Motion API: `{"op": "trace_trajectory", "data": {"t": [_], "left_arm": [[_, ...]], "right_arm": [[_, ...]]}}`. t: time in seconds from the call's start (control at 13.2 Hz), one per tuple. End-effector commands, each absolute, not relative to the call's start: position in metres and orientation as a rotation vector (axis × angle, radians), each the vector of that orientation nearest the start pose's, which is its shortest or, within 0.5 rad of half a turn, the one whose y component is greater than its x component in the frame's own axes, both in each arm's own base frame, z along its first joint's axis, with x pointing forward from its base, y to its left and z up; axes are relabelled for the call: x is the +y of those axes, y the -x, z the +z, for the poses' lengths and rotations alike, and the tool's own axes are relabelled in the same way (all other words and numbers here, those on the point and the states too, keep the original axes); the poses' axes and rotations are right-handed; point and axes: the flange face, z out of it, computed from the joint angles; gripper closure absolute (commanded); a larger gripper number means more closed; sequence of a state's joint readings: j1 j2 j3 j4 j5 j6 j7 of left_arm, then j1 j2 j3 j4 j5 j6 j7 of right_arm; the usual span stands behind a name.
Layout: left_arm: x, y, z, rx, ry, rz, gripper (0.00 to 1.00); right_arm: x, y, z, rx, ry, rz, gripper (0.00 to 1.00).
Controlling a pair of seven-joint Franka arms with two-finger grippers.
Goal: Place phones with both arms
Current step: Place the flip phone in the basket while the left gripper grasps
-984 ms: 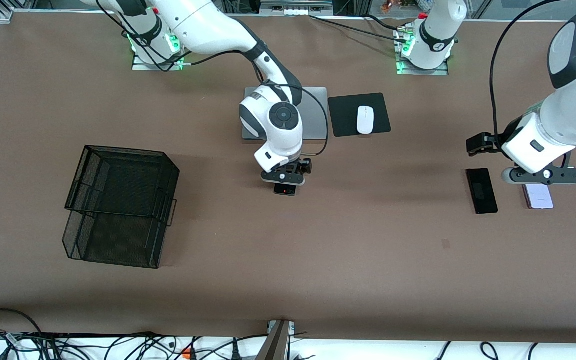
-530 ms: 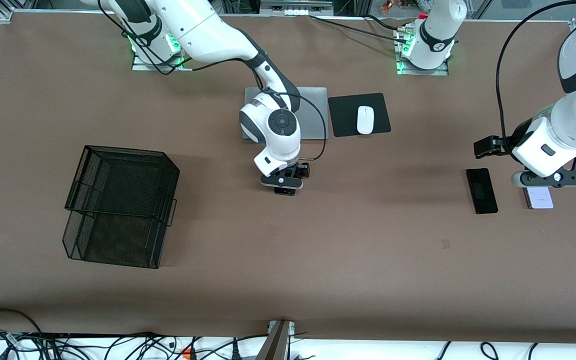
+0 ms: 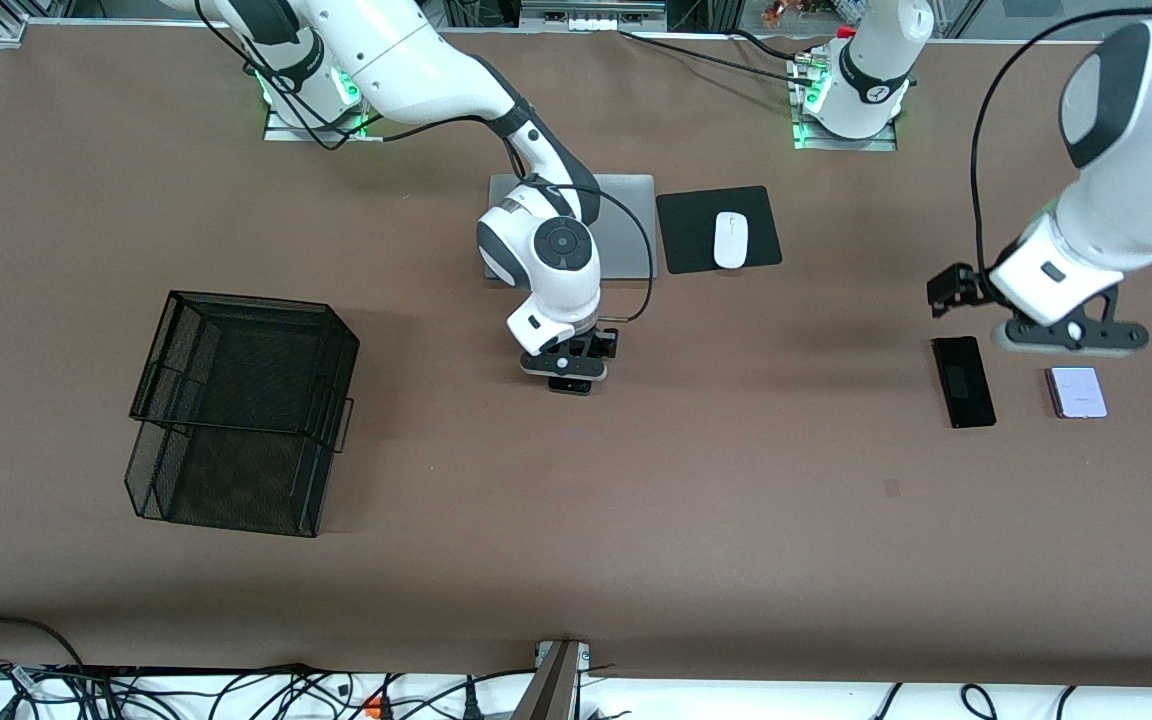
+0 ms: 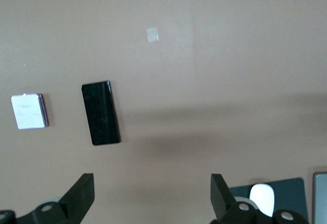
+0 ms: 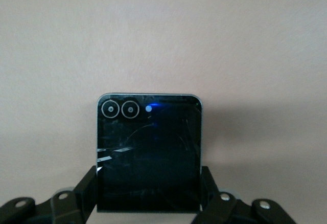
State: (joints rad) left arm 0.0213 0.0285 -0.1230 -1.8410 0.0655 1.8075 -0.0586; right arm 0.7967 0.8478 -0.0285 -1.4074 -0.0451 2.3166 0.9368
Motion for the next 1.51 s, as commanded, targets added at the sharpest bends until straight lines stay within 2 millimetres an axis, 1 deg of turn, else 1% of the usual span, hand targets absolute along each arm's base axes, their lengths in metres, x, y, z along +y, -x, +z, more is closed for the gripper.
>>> {"op": "trace_trajectory", "data": {"t": [0.0, 0.08, 0.15, 0.23, 0.3, 0.38, 0.45, 0.53, 0.61, 0.68, 0.76, 0.83, 0.91, 0.98, 1.06, 1.13, 1.21, 1.36, 1.44], "left_arm": [[-0.041, -0.542, 0.504, 0.114, 3.056, 0.047, 0.0], [-0.034, -0.543, 0.503, 0.09, 3.065, 0.051, 0.0], [-0.026, -0.544, 0.5, 0.074, 3.066, 0.062, 0.0], [-0.013, -0.547, 0.494, 0.083, 3.068, 0.083, 0.0], [0.011, -0.552, 0.48, 0.09, 3.073, 0.127, 0.0], [0.041, -0.558, 0.456, 0.069, 3.085, 0.183, 0.0], [0.065, -0.567, 0.43, 0.038, 3.099, 0.198, 0.0], [0.073, -0.578, 0.41, 0.063, 3.097, 0.159, 0.0], [0.076, -0.587, 0.387, 0.088, 3.099, 0.137, 0.0], [0.087, -0.593, 0.366, 0.067, 3.106, 0.119, 0.0], [0.102, -0.6, 0.338, 0.043, 3.116, 0.093, 0.0], [0.108, -0.607, 0.304, 0.046, 3.125, 0.061, 0.0], [0.12, -0.609, 0.28, 0.049, 3.132, 0.028, 0.0], [0.13, -0.61, 0.256, 0.059, 3.137, -0.001, 0.0], [0.137, -0.608, 0.235, 0.056, 3.141, -0.015, 0.0], [0.149, -0.603, 0.222, 0.028, 3.142, -0.036, 0.0], [0.152, -0.595, 0.208, 0.022, 3.148, -0.027, 0.0], [0.15, -0.584, 0.192, 0.021, 3.153, -0.026, 0.0], [0.149, -0.58, 0.184, 0.021, 3.155, -0.024, 0.0]], "right_arm": [[0.473, -0.548, 0.31, 0.224, 3.152, -0.072, 1.0], [0.446, -0.559, 0.344, 0.228, 3.168, -0.033, 1.0], [0.417, -0.57, 0.371, 0.208, 3.17, 0.013, 1.0], [0.387, -0.58, 0.397, 0.158, 3.178, 0.049, 1.0], [0.348, -0.591, 0.416, 0.119, 3.196, 0.092, 1.0], [0.312, -0.601, 0.436, 0.082, 3.205, 0.095, 1.0], [0.268, -0.611, 0.447, 0.044, 3.226, 0.111, 1.0], [0.23, -0.616, 0.456, 0.015, 3.237, 0.107, 1.0], [0.194, -0.615, 0.457, -0.01, 3.244, 0.119, 1.0], [0.156, -0.616, 0.452, -0.032, 3.247, 0.121, 1.0], [0.117, -0.614, 0.446, -0.073, 3.242, 0.1, 1.0], [0.08, -0.61, 0.429, -0.119, 3.22, 0.078, 1.0], [0.053, -0.605, 0.409, -0.149, 3.209, 0.063, 1.0], [0.031, -0.602, 0.386, -0.166, 3.202, 0.056, 1.0], [0.013, -0.598, 0.364, -0.162, 3.181, 0.043, 1.0], [0.001, -0.594, 0.349, -0.166, 3.173, 0.043, 1.0], [-0.005, -0.592, 0.339, -0.158, 3.179, 0.061, 1.0], [-0.014, -0.592, 0.327, -0.13, 3.186, 0.098, 1.0], [-0.02, -0.591, 0.322, -0.111, 3.19, 0.116, 0.96]]}}
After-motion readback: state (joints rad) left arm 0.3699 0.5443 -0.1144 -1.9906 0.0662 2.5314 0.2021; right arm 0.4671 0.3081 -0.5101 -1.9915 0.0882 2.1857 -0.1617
